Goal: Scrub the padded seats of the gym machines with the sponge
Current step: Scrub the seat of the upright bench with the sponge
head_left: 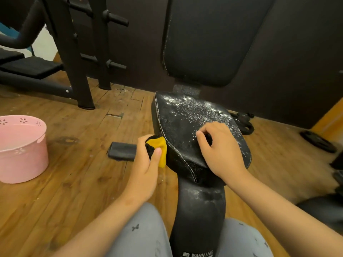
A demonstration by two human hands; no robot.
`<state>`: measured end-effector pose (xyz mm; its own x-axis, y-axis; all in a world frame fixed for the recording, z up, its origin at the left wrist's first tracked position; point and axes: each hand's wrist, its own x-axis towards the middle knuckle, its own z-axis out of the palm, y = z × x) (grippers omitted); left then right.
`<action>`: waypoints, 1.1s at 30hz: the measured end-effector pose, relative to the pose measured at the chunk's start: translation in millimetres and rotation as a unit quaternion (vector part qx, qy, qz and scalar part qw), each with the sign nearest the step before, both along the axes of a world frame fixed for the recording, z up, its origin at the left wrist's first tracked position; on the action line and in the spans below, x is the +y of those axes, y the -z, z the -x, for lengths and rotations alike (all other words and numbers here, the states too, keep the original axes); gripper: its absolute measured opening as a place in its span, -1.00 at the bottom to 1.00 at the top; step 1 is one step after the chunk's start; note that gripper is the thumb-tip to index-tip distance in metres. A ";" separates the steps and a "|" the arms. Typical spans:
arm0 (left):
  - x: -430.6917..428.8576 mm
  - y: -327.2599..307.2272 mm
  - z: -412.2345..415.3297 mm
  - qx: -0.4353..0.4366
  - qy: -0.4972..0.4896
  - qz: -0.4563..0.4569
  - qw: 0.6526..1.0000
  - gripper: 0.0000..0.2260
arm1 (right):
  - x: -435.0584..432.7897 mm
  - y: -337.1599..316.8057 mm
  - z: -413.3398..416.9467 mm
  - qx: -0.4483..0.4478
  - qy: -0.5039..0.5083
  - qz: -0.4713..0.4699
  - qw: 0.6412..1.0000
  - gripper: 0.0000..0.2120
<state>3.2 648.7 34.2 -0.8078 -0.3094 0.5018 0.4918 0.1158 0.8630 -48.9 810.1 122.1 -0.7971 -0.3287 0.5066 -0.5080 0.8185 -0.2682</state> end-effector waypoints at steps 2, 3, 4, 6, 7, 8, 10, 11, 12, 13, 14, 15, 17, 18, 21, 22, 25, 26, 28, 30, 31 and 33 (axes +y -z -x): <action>-4.7 1.8 9.0 0.018 -0.017 0.027 0.999 -0.82 | -0.8 0.8 0.0 0.001 0.005 -0.001 1.000 -0.83; -7.2 2.8 14.7 0.028 -0.027 0.038 0.999 -0.83 | -0.9 1.1 0.2 0.002 0.008 -0.002 1.000 -0.83; -8.9 2.9 19.2 0.038 -0.032 0.048 0.998 -0.82 | -1.3 1.2 0.3 0.003 0.012 -0.003 1.000 -0.83; -12.8 6.9 28.8 0.056 -0.037 0.060 0.996 -0.84 | -1.5 1.2 0.2 0.008 0.016 -0.002 1.000 -0.83; -14.8 8.5 34.4 0.062 -0.038 0.060 0.996 -0.85 | -1.8 1.1 0.4 0.010 0.017 -0.002 1.000 -0.84; -18.0 9.9 42.2 0.063 -0.040 0.057 0.996 -0.84 | -2.3 0.8 0.5 0.010 0.018 -0.003 1.000 -0.84; -27.6 10.0 63.9 0.051 -0.049 0.053 0.996 -0.82 | -3.1 0.9 1.1 0.010 0.020 -0.005 1.000 -0.84; -34.0 9.1 76.7 0.038 -0.055 0.058 0.996 -0.83 | -3.1 1.4 1.5 0.011 0.022 -0.004 1.000 -0.83; -40.4 7.8 89.6 0.018 -0.057 0.065 0.996 -0.83 | -2.7 1.8 1.7 0.013 0.023 0.000 1.000 -0.83; -46.4 7.1 101.6 -0.007 -0.051 0.075 0.996 -0.85 | -1.8 2.2 2.0 0.014 0.023 0.007 1.000 -0.83; -51.8 7.0 109.9 -0.029 -0.039 0.077 0.996 -0.87 | -1.8 2.1 2.0 0.012 0.022 0.011 1.000 -0.84; -55.3 8.4 114.0 -0.043 -0.024 0.069 0.996 -0.88 | -1.9 2.0 2.3 0.008 0.020 0.012 1.000 -0.84; -54.5 9.3 108.6 -0.045 0.004 0.046 0.998 -0.88 | -2.6 1.4 2.1 0.006 0.018 0.014 1.000 -0.84; -51.1 9.6 100.5 -0.038 0.012 0.037 0.999 -0.87 | -3.1 1.0 1.6 0.006 0.018 0.014 1.000 -0.84; -37.9 14.6 71.8 0.006 0.020 0.020 1.000 -0.87 | -3.7 1.0 1.0 0.007 0.018 0.011 1.000 -0.84; -34.9 17.2 65.0 0.021 0.021 0.021 0.999 -0.86 | -3.8 0.8 0.6 0.005 0.019 0.010 1.000 -0.85; -33.5 22.3 65.2 0.048 0.003 0.059 0.997 -0.84 | -2.5 0.7 0.4 0.001 0.021 0.003 1.000 -0.86; -35.2 22.2 71.4 0.051 -0.014 0.079 0.996 -0.84 | -1.8 0.6 0.2 0.001 0.020 0.003 1.000 -0.86; -42.9 20.8 90.1 0.038 -0.037 0.092 0.994 -0.85 | -1.8 0.0 0.0 0.000 0.019 0.001 1.000 -0.87; -52.4 18.0 113.6 0.012 -0.035 0.086 0.996 -0.85 | -2.5 -0.9 0.3 -0.002 0.025 -0.005 1.000 -0.87; -57.0 16.6 125.2 -0.002 -0.030 0.083 0.996 -0.84 | -2.9 -0.9 0.2 -0.005 0.029 -0.007 1.000 -0.87; -64.1 10.7 145.1 -0.021 -0.027 0.078 0.996 -0.80 | -3.2 -0.8 0.0 -0.008 0.032 -0.007 0.999 -0.86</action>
<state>-141.9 584.5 23.5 -0.8133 -0.2745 0.5130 0.4449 0.2748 0.8524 -48.9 807.0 122.9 -0.8253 -0.2828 0.4888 -0.4495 0.8530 -0.2653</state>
